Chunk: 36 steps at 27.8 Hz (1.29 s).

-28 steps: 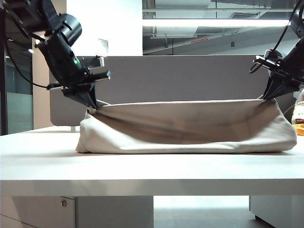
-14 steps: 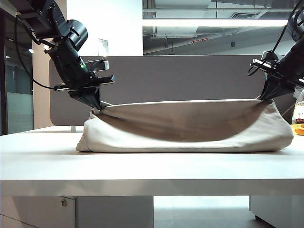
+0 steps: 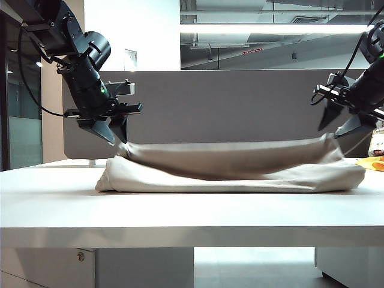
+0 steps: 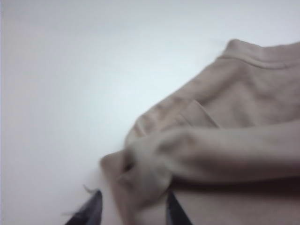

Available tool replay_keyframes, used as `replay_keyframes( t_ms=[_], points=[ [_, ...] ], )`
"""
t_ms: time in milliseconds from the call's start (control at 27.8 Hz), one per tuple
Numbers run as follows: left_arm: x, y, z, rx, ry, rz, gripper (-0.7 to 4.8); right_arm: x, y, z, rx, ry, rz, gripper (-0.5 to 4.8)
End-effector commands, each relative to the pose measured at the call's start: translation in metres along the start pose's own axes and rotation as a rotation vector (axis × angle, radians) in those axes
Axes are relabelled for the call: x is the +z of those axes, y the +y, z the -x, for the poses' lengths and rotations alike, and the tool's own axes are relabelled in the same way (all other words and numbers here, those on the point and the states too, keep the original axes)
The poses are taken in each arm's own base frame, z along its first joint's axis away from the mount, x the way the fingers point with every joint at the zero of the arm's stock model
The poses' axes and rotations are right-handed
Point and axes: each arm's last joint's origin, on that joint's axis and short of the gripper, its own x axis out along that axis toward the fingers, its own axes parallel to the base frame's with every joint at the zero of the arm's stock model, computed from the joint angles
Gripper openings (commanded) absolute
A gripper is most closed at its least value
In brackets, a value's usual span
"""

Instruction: Fold the bottom side of the T-shirt horizontally towards the center, about one-third of the way, then fold the sleeve back towards the center, creating a straight line along the edge of the T-shirt, and finally fold the bottom of the T-shirt up towards the top, creating a neat rectangle.

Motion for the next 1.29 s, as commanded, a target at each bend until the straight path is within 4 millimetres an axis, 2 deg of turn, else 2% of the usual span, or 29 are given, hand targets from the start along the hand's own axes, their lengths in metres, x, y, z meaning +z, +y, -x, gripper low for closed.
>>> replay_keyframes(
  t_ms=[36, 216, 288, 396, 432, 467, 503, 539, 575, 647, 683, 755, 1043, 1115, 1295],
  points=[
    [0.006, 0.001, 0.002, 0.009, -0.041, -0.005, 2.40, 0.008, 0.004, 0.003, 0.056, -0.058, 0.032, 2.69],
    [0.008, 0.001, 0.002, 0.011, -0.065, -0.007, 4.25, 0.012, 0.006, 0.003, 0.107, -0.085, 0.052, 2.80],
    [0.009, 0.001, 0.003, 0.012, -0.075, -0.007, 4.65, 0.012, 0.006, 0.003, 0.111, -0.087, 0.045, 2.80],
    [0.009, 0.001, 0.004, 0.011, -0.069, 0.006, 4.69, 0.011, 0.006, 0.004, 0.117, -0.072, 0.022, 2.64],
    [0.009, 0.001, 0.005, 0.011, -0.065, 0.017, 4.61, 0.010, 0.006, 0.004, 0.121, -0.061, 0.008, 2.22],
    [0.009, 0.001, 0.006, 0.010, -0.062, 0.029, 4.37, 0.009, 0.006, 0.004, 0.128, -0.046, 0.002, 1.30],
    [0.009, 0.001, 0.007, 0.008, -0.061, 0.029, 3.94, 0.008, 0.006, 0.004, 0.132, -0.034, -0.003, 0.44],
    [0.009, 0.001, 0.009, 0.007, -0.058, 0.028, 3.29, 0.007, 0.006, 0.005, 0.137, -0.023, -0.007, -0.09],
    [0.010, 0.001, 0.011, 0.006, -0.055, 0.027, 2.40, 0.006, 0.005, 0.004, 0.136, -0.013, -0.013, -0.02],
    [0.011, 0.000, 0.016, 0.001, -0.053, 0.027, 1.06, 0.003, 0.005, 0.005, 0.130, 0.012, -0.025, -0.01],
    [0.012, 0.000, 0.018, -0.009, -0.054, 0.027, 0.63, 0.002, 0.005, 0.005, 0.129, 0.021, -0.030, -0.01],
    [0.015, -0.001, 0.026, -0.025, -0.055, 0.026, 0.20, 0.000, 0.006, 0.007, 0.124, 0.044, -0.037, -0.02],
    [0.032, -0.003, 0.071, -0.034, -0.129, 0.015, 0.10, 0.004, 0.016, 0.030, 0.117, 0.068, 0.004, -0.02],
    [0.037, -0.004, 0.085, -0.033, -0.153, 0.012, -0.05, 0.008, 0.022, 0.040, 0.120, 0.052, 0.013, -0.02],
    [0.045, -0.006, 0.127, -0.029, -0.208, 0.010, -0.06, 0.019, 0.041, 0.072, 0.112, -0.001, 0.057, -0.02]
  ],
)
